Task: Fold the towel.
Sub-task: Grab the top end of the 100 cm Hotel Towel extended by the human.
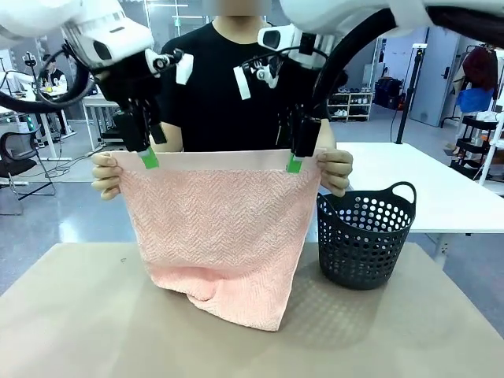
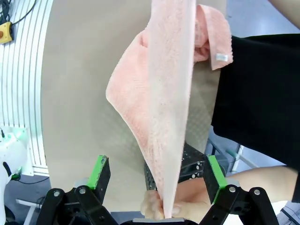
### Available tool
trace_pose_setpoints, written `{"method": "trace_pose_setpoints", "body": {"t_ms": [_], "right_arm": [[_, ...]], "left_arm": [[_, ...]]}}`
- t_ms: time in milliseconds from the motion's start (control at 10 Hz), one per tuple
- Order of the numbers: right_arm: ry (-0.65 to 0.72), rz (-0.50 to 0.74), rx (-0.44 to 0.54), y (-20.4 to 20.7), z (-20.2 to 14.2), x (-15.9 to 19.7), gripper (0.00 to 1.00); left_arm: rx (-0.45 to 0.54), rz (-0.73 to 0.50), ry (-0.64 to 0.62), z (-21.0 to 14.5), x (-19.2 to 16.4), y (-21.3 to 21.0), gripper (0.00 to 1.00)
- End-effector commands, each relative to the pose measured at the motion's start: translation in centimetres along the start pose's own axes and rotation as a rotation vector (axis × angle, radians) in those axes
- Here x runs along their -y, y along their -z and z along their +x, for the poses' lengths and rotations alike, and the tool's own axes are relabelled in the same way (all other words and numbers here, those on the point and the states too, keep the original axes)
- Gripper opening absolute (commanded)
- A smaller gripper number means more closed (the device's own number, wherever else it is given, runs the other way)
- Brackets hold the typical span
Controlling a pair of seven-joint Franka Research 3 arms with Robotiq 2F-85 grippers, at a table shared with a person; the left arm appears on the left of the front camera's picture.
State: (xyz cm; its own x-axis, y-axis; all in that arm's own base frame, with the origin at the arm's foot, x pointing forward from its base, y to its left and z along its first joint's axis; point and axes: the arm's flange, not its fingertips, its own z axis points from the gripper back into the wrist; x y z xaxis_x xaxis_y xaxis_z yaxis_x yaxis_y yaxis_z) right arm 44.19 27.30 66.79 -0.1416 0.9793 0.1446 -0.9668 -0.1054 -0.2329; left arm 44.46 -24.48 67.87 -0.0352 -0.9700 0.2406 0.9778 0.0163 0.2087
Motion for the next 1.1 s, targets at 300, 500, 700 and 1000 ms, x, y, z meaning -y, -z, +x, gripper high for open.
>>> {"method": "trace_pose_setpoints", "body": {"t_ms": [300, 500, 700, 1000], "right_arm": [[0.034, 0.049, -0.014, 3.3, 0.1, 0.0, 1.00], [0.021, 0.051, -0.024, 4.0, 0.2, -0.1, 0.94], [0.023, 0.043, -0.025, 4.2, 0.2, -0.1, 0.34], [0.025, 0.039, -0.025, 4.2, 0.1, -0.3, 0.00]], "left_arm": [[-0.002, -0.058, -0.047, -0.7, 0.0, 5.3, 1.00], [-0.016, -0.060, -0.055, -0.9, 0.0, 5.8, 0.83], [-0.013, -0.045, -0.064, -1.1, 0.0, 5.5, 0.24], [-0.009, -0.043, -0.065, -1.4, 0.3, 5.4, 0.00]]}}
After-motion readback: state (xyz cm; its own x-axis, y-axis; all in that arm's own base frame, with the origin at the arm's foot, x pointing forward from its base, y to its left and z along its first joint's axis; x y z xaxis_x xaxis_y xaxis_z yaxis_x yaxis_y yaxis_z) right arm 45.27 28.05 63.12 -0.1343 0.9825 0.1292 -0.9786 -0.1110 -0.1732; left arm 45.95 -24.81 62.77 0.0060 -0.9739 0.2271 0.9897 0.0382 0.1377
